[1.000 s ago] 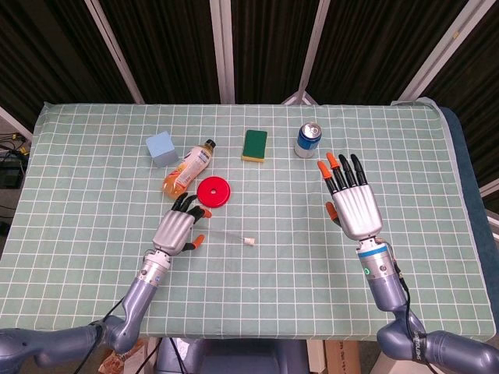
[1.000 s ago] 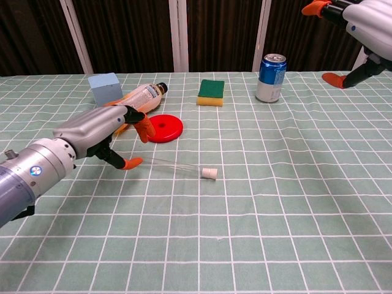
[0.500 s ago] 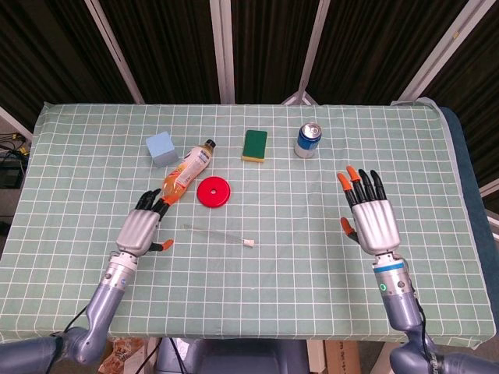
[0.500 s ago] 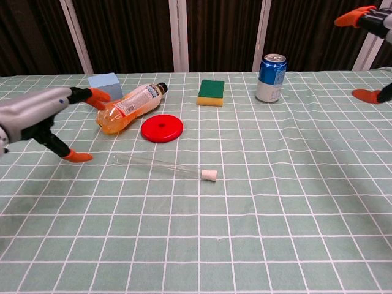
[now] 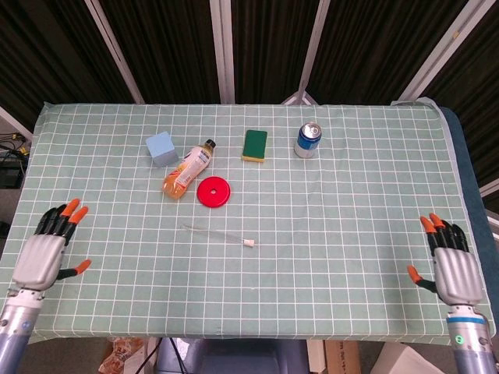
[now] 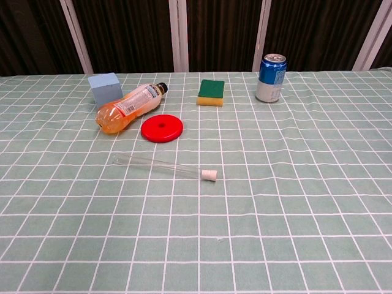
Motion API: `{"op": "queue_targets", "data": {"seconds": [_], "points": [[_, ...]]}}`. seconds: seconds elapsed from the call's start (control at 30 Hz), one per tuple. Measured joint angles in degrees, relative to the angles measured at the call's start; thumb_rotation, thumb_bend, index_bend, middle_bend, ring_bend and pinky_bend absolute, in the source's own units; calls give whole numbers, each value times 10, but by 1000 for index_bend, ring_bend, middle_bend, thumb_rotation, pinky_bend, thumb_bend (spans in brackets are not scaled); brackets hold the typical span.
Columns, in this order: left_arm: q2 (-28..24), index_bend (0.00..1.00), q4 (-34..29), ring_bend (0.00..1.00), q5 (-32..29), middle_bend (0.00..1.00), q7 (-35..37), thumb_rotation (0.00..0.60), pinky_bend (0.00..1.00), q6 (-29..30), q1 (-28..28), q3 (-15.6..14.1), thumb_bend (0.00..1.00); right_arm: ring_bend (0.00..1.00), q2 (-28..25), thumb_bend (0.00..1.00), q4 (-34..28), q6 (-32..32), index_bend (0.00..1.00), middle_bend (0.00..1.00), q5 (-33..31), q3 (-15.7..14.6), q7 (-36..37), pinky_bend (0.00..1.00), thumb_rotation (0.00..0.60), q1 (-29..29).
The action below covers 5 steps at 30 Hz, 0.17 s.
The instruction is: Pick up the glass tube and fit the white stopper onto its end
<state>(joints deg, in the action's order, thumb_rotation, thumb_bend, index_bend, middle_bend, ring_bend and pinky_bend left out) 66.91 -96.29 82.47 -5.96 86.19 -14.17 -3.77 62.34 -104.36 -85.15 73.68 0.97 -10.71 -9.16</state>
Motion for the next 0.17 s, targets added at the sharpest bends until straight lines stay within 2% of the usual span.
{"op": "queue_targets", "data": {"seconds": [0.17], "points": [[-20, 0, 27, 0, 12, 0, 63, 600, 0, 52, 55, -17, 104, 0, -2, 310, 56, -48, 0, 0, 46, -17, 43, 0, 600, 38]]}}
